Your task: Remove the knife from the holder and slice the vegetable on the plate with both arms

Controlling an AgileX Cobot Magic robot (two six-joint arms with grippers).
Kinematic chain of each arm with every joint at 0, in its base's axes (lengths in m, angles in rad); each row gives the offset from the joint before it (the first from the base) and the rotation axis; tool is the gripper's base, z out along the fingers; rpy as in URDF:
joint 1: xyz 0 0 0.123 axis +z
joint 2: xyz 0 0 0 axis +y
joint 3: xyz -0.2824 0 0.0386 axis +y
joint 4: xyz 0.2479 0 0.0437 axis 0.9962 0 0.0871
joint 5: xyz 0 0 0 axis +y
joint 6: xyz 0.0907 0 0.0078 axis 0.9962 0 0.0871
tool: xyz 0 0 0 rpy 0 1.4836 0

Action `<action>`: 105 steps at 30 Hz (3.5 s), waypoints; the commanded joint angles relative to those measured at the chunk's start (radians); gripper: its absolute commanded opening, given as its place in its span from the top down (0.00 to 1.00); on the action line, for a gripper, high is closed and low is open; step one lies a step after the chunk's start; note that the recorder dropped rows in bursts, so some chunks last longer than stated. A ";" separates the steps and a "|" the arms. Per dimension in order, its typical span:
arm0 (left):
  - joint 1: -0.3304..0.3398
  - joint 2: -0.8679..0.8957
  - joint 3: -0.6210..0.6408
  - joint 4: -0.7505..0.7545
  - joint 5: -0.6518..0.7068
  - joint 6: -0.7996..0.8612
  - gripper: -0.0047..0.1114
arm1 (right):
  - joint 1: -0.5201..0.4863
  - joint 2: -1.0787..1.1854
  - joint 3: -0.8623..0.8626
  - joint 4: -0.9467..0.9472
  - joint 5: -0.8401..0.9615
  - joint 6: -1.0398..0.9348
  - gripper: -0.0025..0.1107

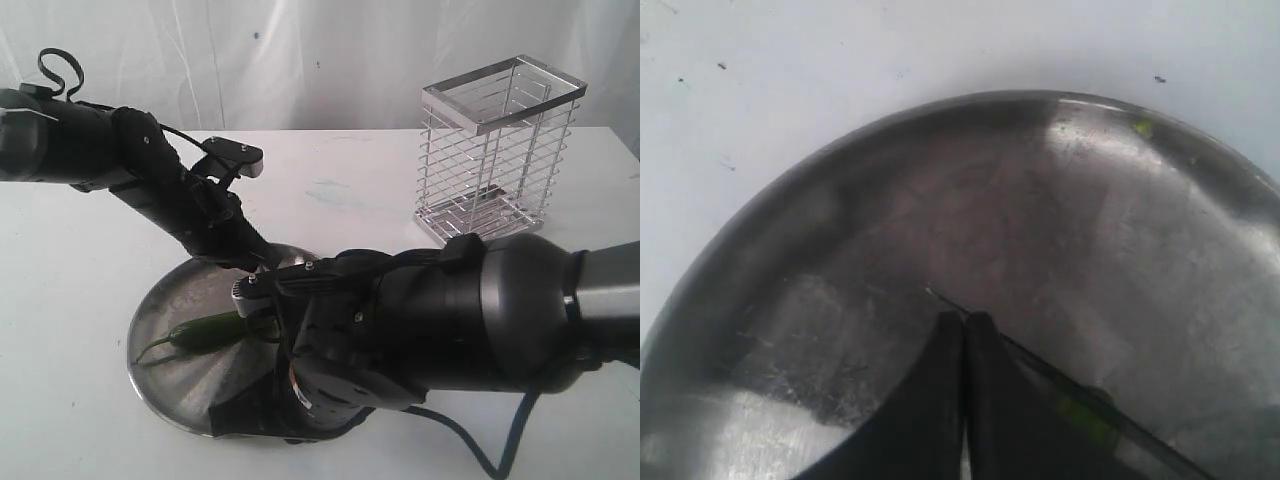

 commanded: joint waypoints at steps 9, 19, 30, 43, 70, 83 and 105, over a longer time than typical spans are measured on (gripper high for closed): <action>0.002 -0.006 -0.003 0.007 -0.021 0.004 0.96 | 0.001 -0.002 -0.001 0.043 -0.006 -0.041 0.98; 0.002 -0.006 -0.003 0.007 -0.059 -0.012 0.96 | 0.001 -0.002 -0.001 0.043 -0.006 -0.046 0.98; 0.002 -0.004 -0.003 -0.071 -0.021 0.061 0.96 | 0.001 -0.002 -0.001 0.039 -0.029 -0.048 0.98; 0.002 0.003 -0.003 -0.173 0.013 0.197 0.96 | 0.001 -0.002 -0.001 0.016 -0.021 -0.048 0.98; 0.002 0.111 0.098 -0.173 -0.108 0.285 0.96 | -0.003 0.095 -0.001 -0.027 -0.034 -0.048 0.98; 0.002 -0.010 0.096 -0.173 -0.190 0.298 0.96 | -0.003 0.095 -0.001 -0.027 -0.030 -0.048 0.98; 0.002 0.074 0.098 -0.174 -0.099 0.309 0.96 | -0.003 0.095 -0.001 -0.023 -0.032 -0.048 0.98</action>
